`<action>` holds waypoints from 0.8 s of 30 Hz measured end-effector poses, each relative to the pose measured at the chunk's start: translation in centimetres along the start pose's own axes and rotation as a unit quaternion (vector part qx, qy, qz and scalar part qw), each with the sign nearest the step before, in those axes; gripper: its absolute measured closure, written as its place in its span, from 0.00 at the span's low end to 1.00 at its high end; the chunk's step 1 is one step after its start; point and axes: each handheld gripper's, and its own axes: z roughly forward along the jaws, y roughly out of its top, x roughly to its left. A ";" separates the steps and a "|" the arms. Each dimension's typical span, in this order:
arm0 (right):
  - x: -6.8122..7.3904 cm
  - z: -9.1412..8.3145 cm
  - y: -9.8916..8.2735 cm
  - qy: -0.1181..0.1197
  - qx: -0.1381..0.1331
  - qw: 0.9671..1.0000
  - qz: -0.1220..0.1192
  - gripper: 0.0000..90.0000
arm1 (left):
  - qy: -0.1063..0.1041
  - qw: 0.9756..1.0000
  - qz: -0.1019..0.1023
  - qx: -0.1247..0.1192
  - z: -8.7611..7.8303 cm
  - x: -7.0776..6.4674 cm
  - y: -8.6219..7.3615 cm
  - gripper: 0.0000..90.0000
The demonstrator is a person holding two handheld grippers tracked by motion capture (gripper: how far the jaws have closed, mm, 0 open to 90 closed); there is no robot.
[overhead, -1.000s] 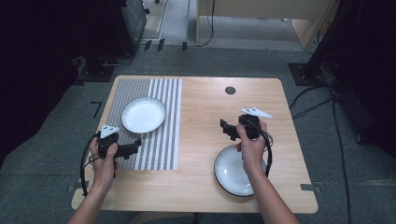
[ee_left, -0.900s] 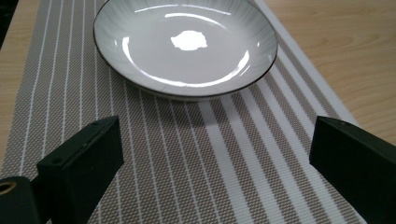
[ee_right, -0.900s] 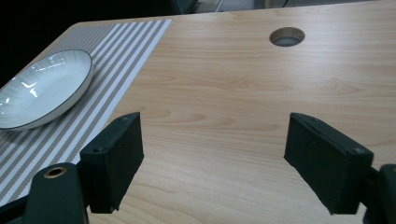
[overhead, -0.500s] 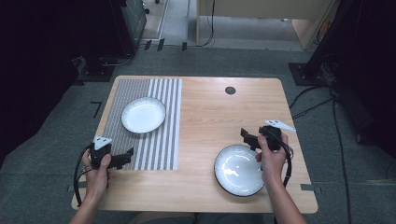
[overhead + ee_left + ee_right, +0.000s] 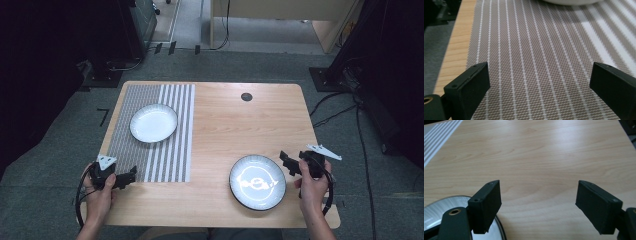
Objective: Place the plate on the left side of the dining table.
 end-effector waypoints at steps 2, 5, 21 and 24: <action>-0.7 -0.4 -0.5 -0.006 0.000 1.000 0.004 0.22 | -0.002 1.000 -0.003 0.001 -0.1 0.3 -0.2 0.03; -2.0 -1.0 -1.5 -0.018 0.002 1.000 0.009 0.22 | 0.003 1.000 -0.004 0.000 -0.3 0.7 -0.5 0.03; -6.3 -3.0 -4.8 -0.053 0.026 0.998 0.024 0.22 | 0.004 1.000 0.009 0.007 -0.9 1.7 -1.8 0.03; -6.4 -3.0 -5.2 -0.058 0.026 0.998 0.025 0.22 | -0.001 1.000 0.011 0.007 -1.0 1.6 -1.9 0.03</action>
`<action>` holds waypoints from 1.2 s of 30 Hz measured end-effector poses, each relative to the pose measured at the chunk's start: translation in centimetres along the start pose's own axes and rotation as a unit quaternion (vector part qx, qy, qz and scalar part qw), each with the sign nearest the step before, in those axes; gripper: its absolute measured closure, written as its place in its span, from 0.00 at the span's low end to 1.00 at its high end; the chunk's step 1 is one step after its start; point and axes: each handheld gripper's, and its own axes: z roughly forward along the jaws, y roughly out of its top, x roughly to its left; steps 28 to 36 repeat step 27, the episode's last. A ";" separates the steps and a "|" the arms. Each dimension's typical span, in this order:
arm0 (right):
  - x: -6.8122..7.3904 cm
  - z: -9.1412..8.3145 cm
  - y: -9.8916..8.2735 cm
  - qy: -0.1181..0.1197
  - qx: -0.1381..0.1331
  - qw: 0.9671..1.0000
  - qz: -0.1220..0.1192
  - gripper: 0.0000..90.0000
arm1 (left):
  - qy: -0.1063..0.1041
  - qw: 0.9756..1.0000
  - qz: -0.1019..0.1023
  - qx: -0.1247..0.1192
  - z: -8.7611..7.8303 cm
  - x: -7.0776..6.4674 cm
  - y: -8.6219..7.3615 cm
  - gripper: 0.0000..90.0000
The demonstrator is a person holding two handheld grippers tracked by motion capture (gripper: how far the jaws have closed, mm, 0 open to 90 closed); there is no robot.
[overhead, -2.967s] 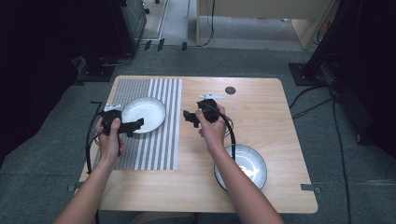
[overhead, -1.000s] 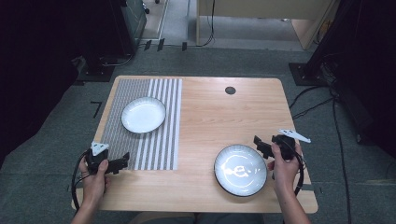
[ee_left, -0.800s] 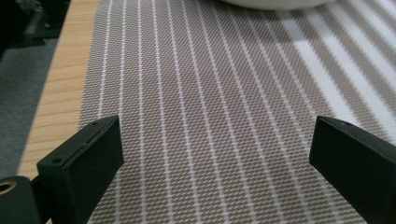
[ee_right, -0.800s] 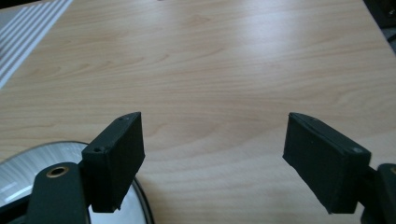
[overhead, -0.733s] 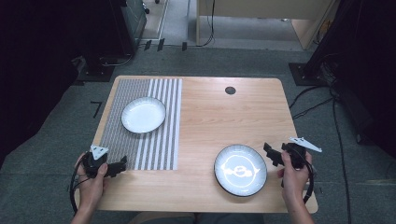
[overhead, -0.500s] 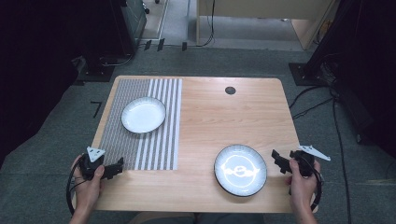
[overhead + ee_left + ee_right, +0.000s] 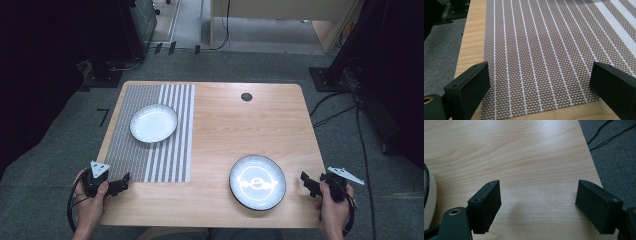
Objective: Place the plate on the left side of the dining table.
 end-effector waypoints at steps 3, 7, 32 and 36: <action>0.2 0.0 -0.2 -0.006 -0.004 1.000 -0.012 0.22 | -0.013 1.000 -0.009 0.006 0.1 0.3 0.0 0.03; 0.8 0.2 -0.8 -0.024 -0.015 0.999 -0.040 0.20 | -0.020 1.000 -0.016 0.009 0.1 0.5 0.0 0.04; 2.0 0.6 -1.0 -0.055 0.003 0.995 -0.089 0.16 | -0.020 1.000 -0.016 0.010 0.1 0.5 0.0 0.04; 2.0 0.6 -1.0 -0.055 0.003 0.995 -0.089 0.16 | -0.020 1.000 -0.016 0.010 0.1 0.5 0.0 0.04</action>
